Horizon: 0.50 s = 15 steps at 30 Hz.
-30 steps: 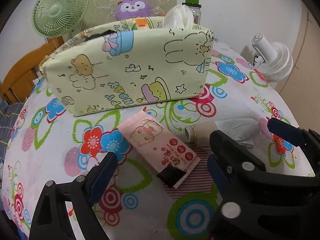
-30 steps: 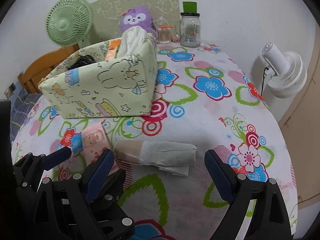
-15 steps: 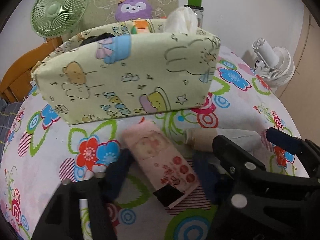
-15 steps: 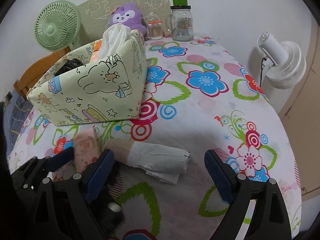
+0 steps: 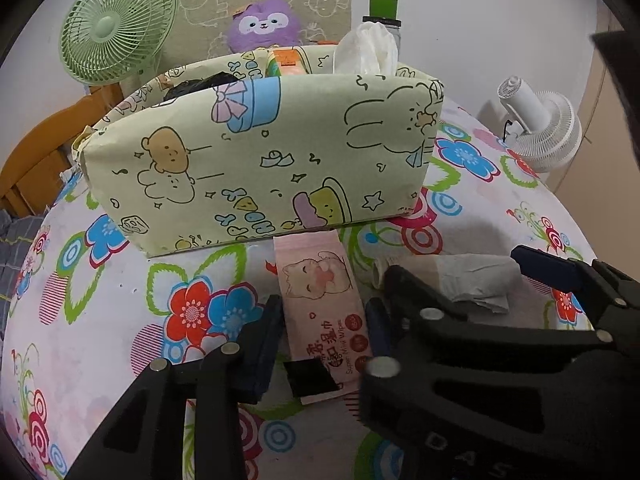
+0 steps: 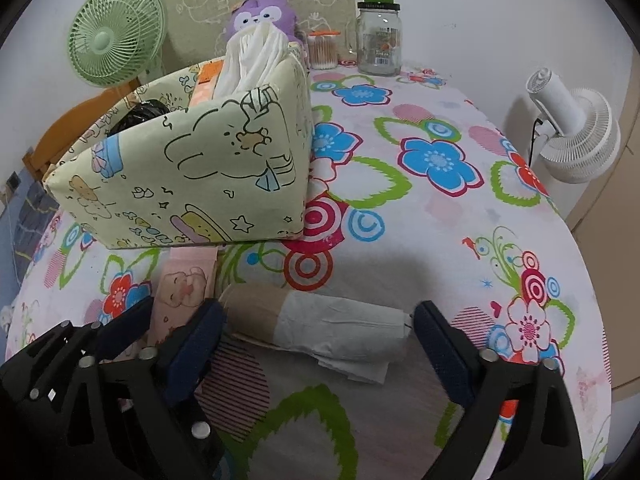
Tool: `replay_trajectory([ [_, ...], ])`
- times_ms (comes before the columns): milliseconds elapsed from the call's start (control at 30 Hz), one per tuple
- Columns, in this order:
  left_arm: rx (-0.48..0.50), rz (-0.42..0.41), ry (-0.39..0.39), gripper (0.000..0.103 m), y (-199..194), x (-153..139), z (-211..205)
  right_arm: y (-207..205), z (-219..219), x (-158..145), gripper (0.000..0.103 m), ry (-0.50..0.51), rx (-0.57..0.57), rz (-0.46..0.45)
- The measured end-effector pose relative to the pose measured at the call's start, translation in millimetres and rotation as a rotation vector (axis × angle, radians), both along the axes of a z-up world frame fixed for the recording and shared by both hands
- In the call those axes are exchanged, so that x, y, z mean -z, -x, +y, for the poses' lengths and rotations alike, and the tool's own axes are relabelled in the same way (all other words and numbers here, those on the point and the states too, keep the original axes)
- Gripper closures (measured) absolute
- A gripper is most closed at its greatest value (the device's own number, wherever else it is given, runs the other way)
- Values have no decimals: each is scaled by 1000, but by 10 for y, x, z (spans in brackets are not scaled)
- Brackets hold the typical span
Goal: Organize soft objects
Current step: 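Grasp the pink wipes packet with the left tool while the right tool grasps the white roll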
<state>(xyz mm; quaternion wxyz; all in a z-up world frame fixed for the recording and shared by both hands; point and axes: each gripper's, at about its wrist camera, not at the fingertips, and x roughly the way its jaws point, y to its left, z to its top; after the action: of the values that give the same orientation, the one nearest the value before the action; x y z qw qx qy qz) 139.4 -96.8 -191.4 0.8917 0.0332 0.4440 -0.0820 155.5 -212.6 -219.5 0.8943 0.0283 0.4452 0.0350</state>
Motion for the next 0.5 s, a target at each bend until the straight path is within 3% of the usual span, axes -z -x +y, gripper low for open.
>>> replay_trajectory([
  [300, 9, 13, 22, 60, -10, -4, 58, -40, 3, 58, 1, -50, -10, 9],
  [500, 10, 7, 16, 60, 6, -8, 47, 14, 58, 26, 14, -56, -29, -13],
])
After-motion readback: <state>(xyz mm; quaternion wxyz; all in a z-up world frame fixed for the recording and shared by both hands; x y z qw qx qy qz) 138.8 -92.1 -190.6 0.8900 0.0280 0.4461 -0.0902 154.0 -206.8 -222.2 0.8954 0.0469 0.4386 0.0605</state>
